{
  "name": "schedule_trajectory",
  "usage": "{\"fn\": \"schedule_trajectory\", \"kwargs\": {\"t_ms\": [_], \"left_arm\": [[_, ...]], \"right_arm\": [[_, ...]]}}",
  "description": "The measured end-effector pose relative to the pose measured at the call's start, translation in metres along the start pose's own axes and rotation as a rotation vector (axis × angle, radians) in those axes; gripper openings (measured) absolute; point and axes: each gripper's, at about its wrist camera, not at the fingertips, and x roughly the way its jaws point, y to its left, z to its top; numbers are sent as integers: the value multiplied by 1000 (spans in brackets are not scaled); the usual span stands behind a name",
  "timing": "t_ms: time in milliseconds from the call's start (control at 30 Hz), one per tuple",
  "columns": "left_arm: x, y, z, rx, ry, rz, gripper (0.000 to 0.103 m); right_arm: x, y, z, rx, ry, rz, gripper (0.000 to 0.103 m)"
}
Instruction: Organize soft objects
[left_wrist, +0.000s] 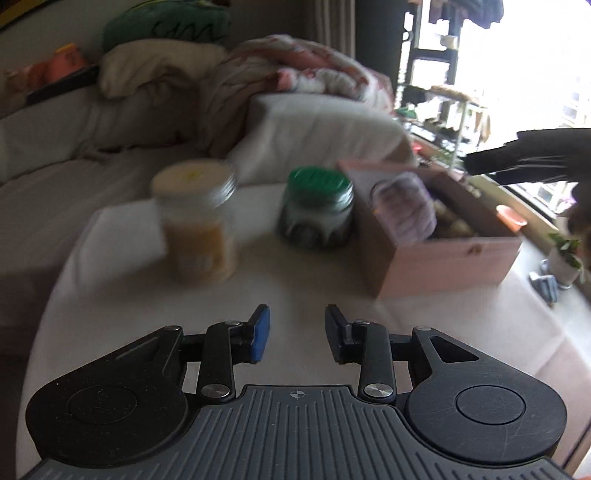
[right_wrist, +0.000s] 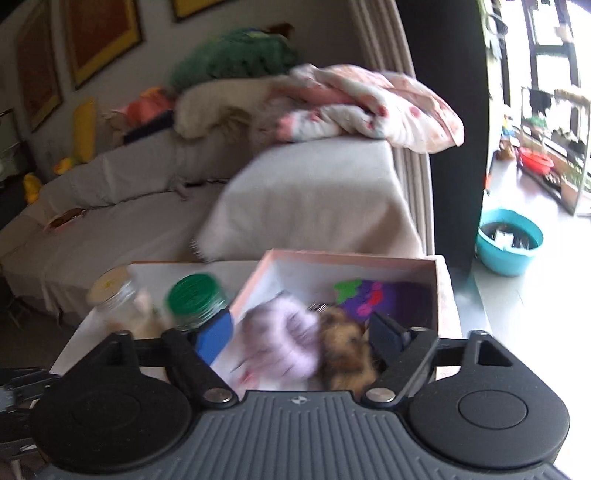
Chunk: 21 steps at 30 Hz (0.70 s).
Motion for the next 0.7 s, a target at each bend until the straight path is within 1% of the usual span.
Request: {"fn": "schedule_trajectory", "kwargs": {"t_ms": [33,100,200,267,300,333,367,400,433,500,600,700], "left_arm": [[-4,1,-10,-11,4,12,36],[-8,1,-28,-46,24,13,36],[-4,-4,-47,-68,81,20,37],[-4,-12,-53,-60,41,34,42],[-5,-20,-54,-42,31,47,52],[-3,-27,-54,-22,30,53,65],[-1,-33,-54,-9,27,55,71],[1,-38,-55,-5,21,58,81],[2,-43,-55,-2,17,66,84],[5,-47,-55,-28,10,95,83],[4,-46,-57,-113,-22,118,83],[10,-54,-59,-88,-24,164,83]], "right_arm": [[-6,8,-14,-4,8,2,93],[-13,20,-39,-22,43,-2,93],[-7,38,-81,-61,112,-45,93],[5,43,-102,-54,156,-62,93],[11,46,-108,-44,180,-63,93],[19,47,-114,-35,206,-60,93],[23,48,-118,-42,201,-61,97],[22,52,-121,-69,178,-79,98],[24,55,-122,-92,187,-109,98],[30,58,-124,-127,190,-163,102],[29,48,-125,-75,153,-207,103],[30,43,-126,-41,128,-244,103]]}}
